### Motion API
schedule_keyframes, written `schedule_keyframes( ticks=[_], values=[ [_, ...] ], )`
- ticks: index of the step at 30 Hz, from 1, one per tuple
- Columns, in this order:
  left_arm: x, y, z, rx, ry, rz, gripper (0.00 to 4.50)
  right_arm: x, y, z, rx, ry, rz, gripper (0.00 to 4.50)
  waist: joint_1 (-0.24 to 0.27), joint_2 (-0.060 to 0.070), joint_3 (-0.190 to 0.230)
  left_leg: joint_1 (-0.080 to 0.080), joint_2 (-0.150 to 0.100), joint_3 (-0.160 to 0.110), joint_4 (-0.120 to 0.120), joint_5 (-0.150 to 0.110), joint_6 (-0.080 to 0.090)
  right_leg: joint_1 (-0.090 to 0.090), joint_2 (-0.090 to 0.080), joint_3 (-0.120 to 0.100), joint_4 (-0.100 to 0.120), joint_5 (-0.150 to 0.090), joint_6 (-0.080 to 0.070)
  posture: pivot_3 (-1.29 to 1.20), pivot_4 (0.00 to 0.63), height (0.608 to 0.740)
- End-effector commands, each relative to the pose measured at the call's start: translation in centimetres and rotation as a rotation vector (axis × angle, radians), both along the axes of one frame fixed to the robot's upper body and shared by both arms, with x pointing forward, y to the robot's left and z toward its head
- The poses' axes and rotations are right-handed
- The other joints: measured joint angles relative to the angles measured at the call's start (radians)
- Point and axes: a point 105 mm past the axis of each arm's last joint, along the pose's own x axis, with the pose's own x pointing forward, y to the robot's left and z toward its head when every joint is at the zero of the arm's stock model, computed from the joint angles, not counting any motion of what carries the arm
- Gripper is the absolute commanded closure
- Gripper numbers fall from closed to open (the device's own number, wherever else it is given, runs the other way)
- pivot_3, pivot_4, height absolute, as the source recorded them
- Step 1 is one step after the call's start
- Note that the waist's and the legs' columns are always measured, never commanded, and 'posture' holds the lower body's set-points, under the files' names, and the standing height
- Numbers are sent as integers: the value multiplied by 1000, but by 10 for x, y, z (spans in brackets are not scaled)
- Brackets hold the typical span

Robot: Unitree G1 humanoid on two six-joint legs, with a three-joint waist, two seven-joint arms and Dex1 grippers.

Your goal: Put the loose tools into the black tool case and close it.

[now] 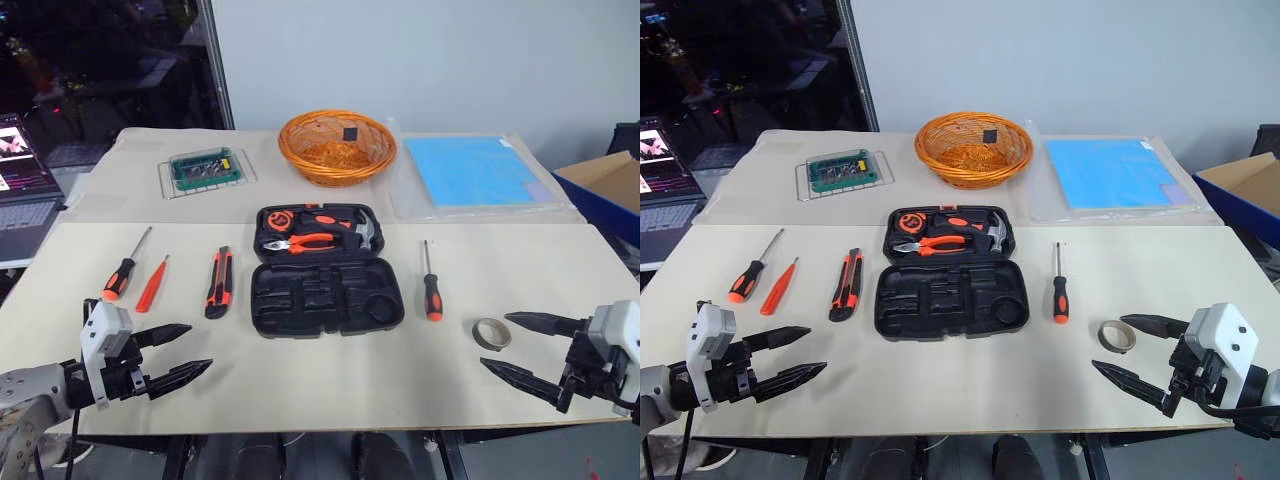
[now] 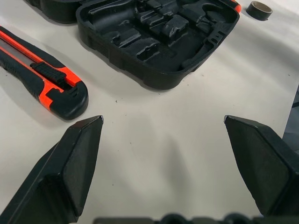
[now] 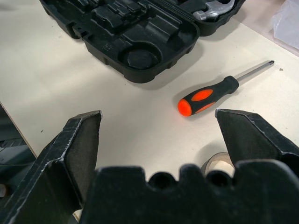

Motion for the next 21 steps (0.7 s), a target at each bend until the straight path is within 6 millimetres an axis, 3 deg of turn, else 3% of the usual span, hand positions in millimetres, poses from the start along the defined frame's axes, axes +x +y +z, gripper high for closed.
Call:
schedule_keyframes(
  ticks=[1, 5, 11, 17, 21],
  values=[
    [8, -3, 19, -25, -81, 23, 45, 7, 9, 12, 16, -73, 30, 9, 0, 0, 0, 0, 0, 0, 0, 0, 0, 0, 0, 0, 0, 0, 0, 0, 150, 740],
    [26, -12, 30, -97, -131, 105, 45, 21, 35, 27, 107, -184, 73, 9, -2, -1, 0, 1, 0, -1, 0, 0, 0, 0, 0, 0, 0, 0, 0, 0, 150, 740],
    [63, 4, 40, -106, -185, 374, 45, 28, 66, 51, 251, -241, 138, 9, 0, -2, 0, -1, 0, -1, 0, 5, 7, 4, 1, 1, 2, 1, 1, 0, 150, 740],
    [96, 64, 41, 31, -57, 741, 45, 24, 98, 64, 222, -279, 350, 9, -1, -4, 0, -1, -1, -2, 0, 4, 8, 3, 2, 0, 3, 3, 7, 0, 150, 740],
    [107, 92, 53, 142, -38, 792, 45, 22, 115, 70, 235, -287, 445, 9, -6, -10, 1, -1, 0, -1, 0, 4, 7, 1, 2, 0, 3, 3, 6, 0, 150, 740]
  ],
)
